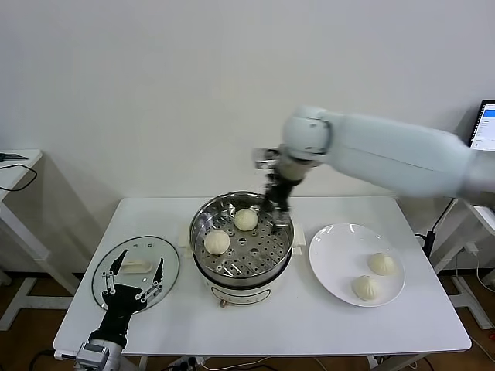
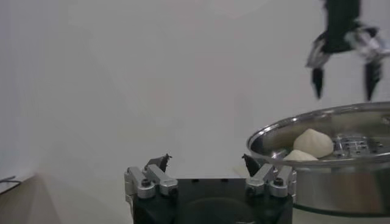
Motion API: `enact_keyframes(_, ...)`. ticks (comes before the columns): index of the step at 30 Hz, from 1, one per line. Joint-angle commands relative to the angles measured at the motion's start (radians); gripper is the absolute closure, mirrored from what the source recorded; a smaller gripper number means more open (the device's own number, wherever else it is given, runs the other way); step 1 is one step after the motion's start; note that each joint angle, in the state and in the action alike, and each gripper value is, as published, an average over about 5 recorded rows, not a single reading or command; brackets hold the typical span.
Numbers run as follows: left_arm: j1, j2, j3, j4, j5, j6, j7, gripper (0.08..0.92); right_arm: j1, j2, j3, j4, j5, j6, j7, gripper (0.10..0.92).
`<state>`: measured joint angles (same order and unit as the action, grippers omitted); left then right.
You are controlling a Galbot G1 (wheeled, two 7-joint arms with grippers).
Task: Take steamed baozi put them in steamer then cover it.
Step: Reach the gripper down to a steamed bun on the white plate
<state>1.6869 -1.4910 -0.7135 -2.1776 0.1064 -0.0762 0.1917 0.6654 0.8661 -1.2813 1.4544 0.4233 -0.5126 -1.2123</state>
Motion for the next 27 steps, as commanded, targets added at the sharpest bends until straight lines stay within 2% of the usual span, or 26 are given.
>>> enact_keyframes(1,0.01,-0.004,0.004,-0.01,0.008,-0.002,-0.001,0.177,-0.063,-0.321,0.004,0.085,-0.206,0.171,-0.106,0.203)
enact_keyframes(6,0.012,-0.011,0.014,-0.011,0.018,-0.004,-0.003,0.177,-0.273,-0.388,0.143,0.059,-0.343,0.214,-0.109,0.203)
enact_keyframes(12,0.004,-0.011,0.016,-0.007,0.021,-0.002,-0.005,0.177,-0.498,-0.397,0.321,0.011,-0.464,0.241,-0.104,0.203)
enact_keyframes(27,-0.018,-0.013,0.018,0.02,0.02,0.0,-0.006,0.177,-0.645,-0.328,0.404,-0.082,-0.509,0.252,-0.081,0.203)
